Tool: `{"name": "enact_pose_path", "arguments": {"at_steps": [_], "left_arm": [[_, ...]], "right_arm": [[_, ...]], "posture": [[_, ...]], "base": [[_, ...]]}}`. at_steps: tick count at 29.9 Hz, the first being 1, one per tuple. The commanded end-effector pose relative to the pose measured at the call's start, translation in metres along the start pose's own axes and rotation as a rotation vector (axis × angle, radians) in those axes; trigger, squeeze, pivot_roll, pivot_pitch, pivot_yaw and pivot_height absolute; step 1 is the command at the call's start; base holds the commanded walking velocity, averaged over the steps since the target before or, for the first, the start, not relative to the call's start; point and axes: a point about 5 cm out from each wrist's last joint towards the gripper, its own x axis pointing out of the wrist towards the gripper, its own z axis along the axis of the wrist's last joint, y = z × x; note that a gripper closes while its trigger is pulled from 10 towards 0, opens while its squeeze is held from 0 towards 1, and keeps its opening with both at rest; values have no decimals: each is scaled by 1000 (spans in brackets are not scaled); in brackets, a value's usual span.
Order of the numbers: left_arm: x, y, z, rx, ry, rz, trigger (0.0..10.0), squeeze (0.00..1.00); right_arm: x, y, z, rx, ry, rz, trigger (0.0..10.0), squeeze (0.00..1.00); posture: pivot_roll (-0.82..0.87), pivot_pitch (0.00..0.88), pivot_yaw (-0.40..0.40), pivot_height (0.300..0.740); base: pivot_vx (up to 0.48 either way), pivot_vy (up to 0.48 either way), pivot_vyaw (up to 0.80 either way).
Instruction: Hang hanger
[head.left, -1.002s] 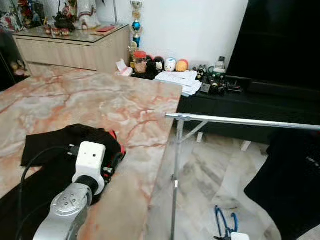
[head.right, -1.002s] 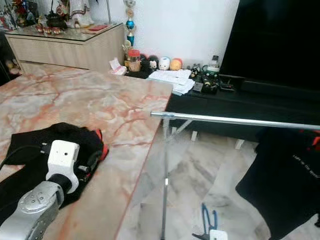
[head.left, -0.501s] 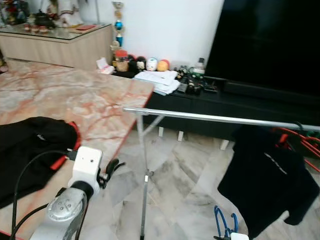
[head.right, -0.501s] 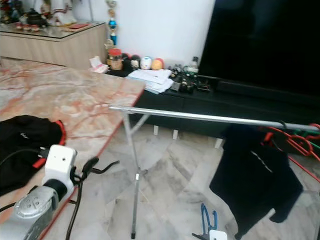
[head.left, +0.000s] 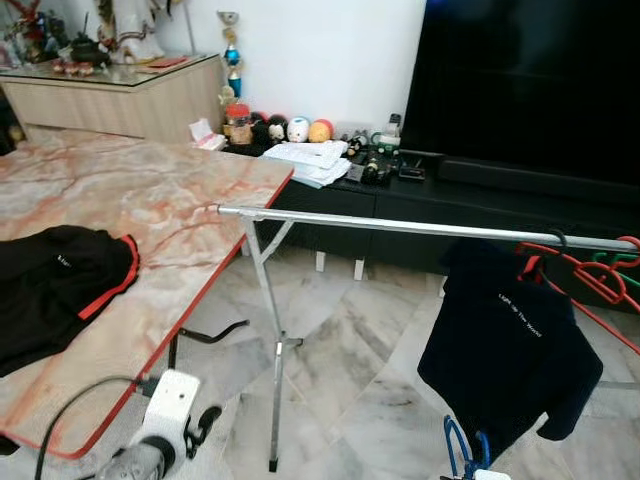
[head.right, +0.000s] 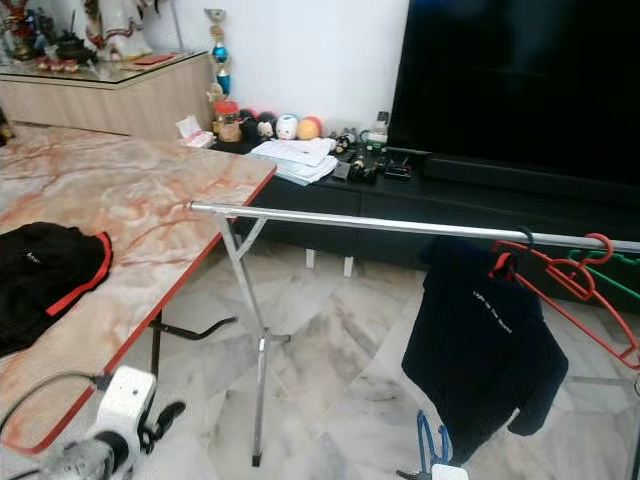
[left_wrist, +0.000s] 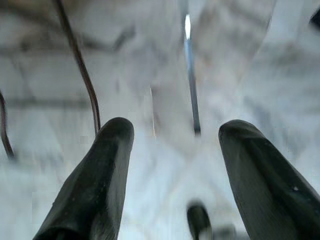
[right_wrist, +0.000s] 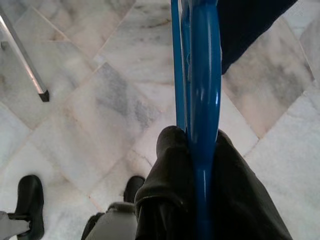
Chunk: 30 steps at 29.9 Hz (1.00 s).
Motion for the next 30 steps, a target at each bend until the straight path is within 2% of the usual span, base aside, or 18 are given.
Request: {"name": "enact_pose_path", "arguments": {"at_steps": [1, 3, 4, 5, 10, 13, 16, 21, 24, 30], "left_arm": [[4, -1, -13, -6, 33, 1, 10000, 0], [6, -3, -35, -42, 98, 1, 10000, 0], [6, -3, -35, -42, 98, 1, 10000, 0], [7, -4, -46, -41, 132, 2, 10000, 0], [7, -6, -64, -57, 193, 14, 10000, 0], [4, -9, -87, -44, 278, 17, 10000, 0], [3, -7, -94, -82, 298, 42, 10000, 0], [-1, -2, -103, -99, 339, 77, 10000, 0], [-4, -4, -109, -93, 364, 71, 10000, 0], [-6, -10, -116, -83, 379, 61, 10000, 0]], "right_arm": [[1, -2, 8, 21, -32, -5, 10000, 0], [2, -3, 13, 45, -45, -10, 10000, 0], [2, -3, 13, 45, -45, -10, 10000, 0], [2, -2, 16, 51, -51, -10, 10000, 0], [3, 1, 19, 43, -58, -3, 10000, 0], [3, 3, 19, 40, -56, 2, 10000, 0], [3, 3, 19, 55, -60, -2, 10000, 0], [3, -5, 19, 103, -59, -21, 10000, 0], [2, -11, 15, 136, -38, -26, 10000, 0], [1, -20, 10, 134, -23, -39, 10000, 0]], "posture": [[174, 0, -36, 740], [176, 0, -40, 740], [176, 0, -40, 740], [176, 0, -42, 740], [188, 0, -54, 740], [186, 0, -54, 740], [184, 0, -50, 740], [185, 0, -41, 740], [185, 0, -40, 740], [192, 0, -41, 740]], "base": [[0, 0, 0], [0, 0, 0], [0, 0, 0], [0, 0, 0], [0, 0, 0], [0, 0, 0], [0, 0, 0], [0, 0, 0], [0, 0, -673], [0, 0, -506]]}}
